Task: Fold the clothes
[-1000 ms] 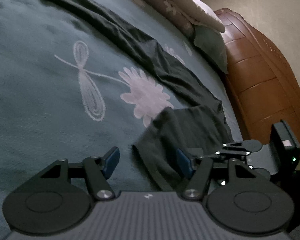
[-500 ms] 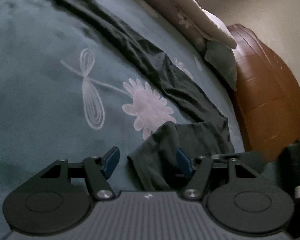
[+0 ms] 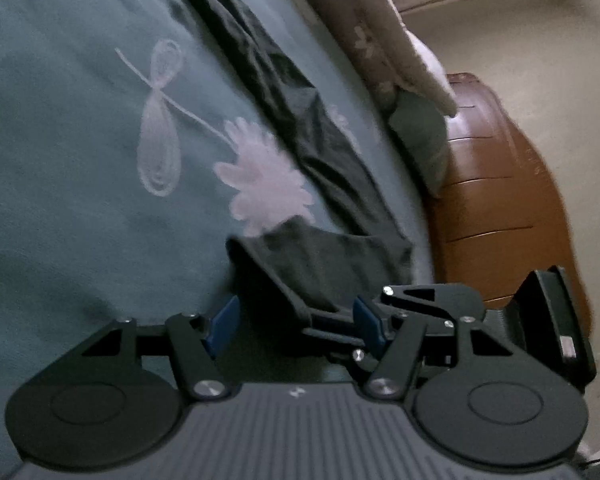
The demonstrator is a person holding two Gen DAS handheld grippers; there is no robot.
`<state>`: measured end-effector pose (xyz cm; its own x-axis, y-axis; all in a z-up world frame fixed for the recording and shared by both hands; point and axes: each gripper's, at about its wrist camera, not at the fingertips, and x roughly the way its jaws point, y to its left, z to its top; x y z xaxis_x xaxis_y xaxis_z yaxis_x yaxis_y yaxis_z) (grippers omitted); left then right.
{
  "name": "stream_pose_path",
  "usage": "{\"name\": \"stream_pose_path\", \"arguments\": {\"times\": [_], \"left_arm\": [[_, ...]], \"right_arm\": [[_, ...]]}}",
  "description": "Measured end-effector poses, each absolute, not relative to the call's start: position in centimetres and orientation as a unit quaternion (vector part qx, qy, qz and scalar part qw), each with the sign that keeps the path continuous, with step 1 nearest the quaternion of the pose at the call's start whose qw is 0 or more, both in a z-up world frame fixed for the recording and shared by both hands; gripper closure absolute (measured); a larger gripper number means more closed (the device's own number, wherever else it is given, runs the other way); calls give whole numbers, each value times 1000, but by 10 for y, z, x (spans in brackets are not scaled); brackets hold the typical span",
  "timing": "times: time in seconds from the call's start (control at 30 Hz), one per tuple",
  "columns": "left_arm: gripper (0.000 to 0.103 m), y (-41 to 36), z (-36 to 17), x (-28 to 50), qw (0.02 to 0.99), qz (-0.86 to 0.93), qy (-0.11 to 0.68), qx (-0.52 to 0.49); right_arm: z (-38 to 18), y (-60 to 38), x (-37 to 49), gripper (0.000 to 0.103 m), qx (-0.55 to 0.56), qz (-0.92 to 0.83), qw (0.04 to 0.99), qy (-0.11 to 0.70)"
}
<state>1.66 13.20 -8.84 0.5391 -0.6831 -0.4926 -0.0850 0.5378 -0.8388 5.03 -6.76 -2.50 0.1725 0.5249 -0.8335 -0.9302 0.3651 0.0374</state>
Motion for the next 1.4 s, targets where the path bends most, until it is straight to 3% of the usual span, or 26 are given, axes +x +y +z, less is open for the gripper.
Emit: {"name": "stream_pose_path", "arguments": {"times": [0.3, 0.5, 0.67, 0.7, 0.73, 0.77, 0.8, 1.03, 1.4], "left_arm": [[36, 108, -123, 40, 726, -211, 463, -463], [39, 105, -130, 38, 735, -204, 457, -458], [45, 95, -125, 37, 762, -191, 453, -421], [55, 93, -122, 36, 769, -185, 455, -409], [80, 92, -120, 36, 776, -175, 462, -393], [94, 92, -119, 36, 780, -165, 469, -381], [101, 92, -118, 35, 782, -155, 475, -371], [101, 121, -75, 31, 823, -109, 466, -306], [101, 193, -45, 31, 842, -18, 476, -253]], "right_arm": [[-21, -83, 46, 84, -214, 497, 733, 413], [-13, -137, 41, 70, -200, 443, 763, 425], [-13, -191, 41, 70, -157, 385, 798, 436], [-14, -201, 41, 70, -145, 374, 804, 439], [-14, -212, 41, 70, -133, 361, 811, 441], [-15, -223, 39, 68, -123, 347, 817, 443], [-16, -234, 38, 66, -114, 333, 823, 445], [-15, -304, 25, 57, -50, 242, 863, 441], [-26, -362, 19, 56, 55, 142, 888, 434]]}}
